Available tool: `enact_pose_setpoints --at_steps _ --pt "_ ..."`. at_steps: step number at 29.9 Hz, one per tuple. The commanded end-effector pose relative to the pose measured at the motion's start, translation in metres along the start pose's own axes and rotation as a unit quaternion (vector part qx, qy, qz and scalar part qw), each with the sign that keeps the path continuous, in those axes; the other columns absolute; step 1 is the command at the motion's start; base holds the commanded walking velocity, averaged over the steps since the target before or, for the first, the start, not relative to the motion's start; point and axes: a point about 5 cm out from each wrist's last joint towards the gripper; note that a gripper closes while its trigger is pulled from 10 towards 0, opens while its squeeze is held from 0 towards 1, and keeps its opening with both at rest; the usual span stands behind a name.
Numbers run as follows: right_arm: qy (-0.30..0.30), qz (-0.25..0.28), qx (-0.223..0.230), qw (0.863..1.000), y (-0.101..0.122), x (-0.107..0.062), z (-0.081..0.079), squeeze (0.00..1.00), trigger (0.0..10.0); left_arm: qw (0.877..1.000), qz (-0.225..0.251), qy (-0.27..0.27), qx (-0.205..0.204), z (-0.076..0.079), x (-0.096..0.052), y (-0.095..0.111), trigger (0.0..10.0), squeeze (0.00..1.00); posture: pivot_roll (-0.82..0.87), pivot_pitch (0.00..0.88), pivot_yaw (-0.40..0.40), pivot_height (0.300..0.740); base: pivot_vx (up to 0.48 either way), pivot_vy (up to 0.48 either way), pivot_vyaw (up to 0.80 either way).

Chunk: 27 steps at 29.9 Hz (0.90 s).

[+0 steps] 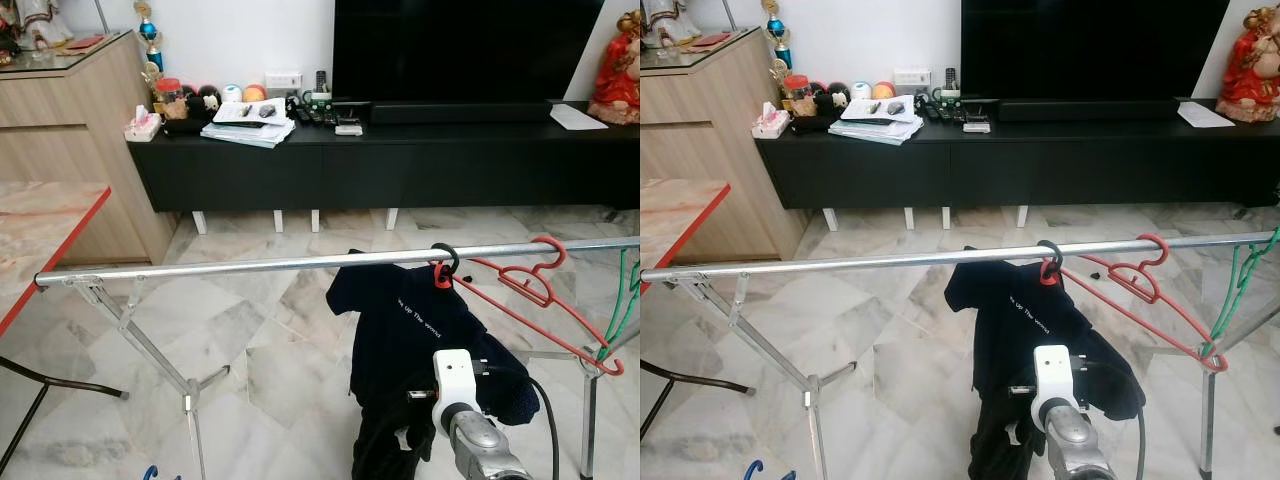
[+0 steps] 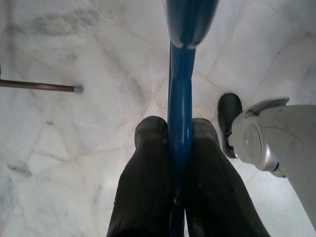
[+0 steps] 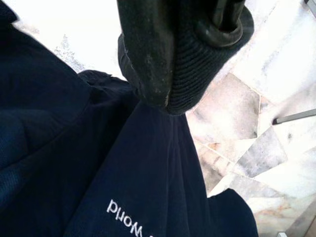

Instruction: Hang hanger

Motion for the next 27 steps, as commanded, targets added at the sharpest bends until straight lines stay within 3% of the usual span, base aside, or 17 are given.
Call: enact_pose_setpoints --at_steps 1,27 --pt "-0.001 0.02 0.005 1.0 0.0088 0.0015 -0.0007 0.0 10.0 1.0 -0.017 0.002 0.0 -0.0012 -0.0018 -0.0086 10.0 0.0 0.05 0.023 0.032 0.74 -0.24 0.0 0.0" --pt "0.003 0.027 0.005 1.0 0.0094 0.0013 -0.0021 0.0 10.0 1.0 -0.022 -0.002 0.0 -0.0004 -0.0022 -0.0106 10.0 0.0 0.05 0.021 0.033 0.74 -0.251 0.0 0.1"
Point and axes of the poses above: a point about 5 cm out from each wrist's last joint towards the gripper, its own x axis pointing out of the wrist towards the gripper, its own y axis along the axis of the wrist's last joint, z = x × y, and after that the axes turned 5 degrees about -x, right-handed
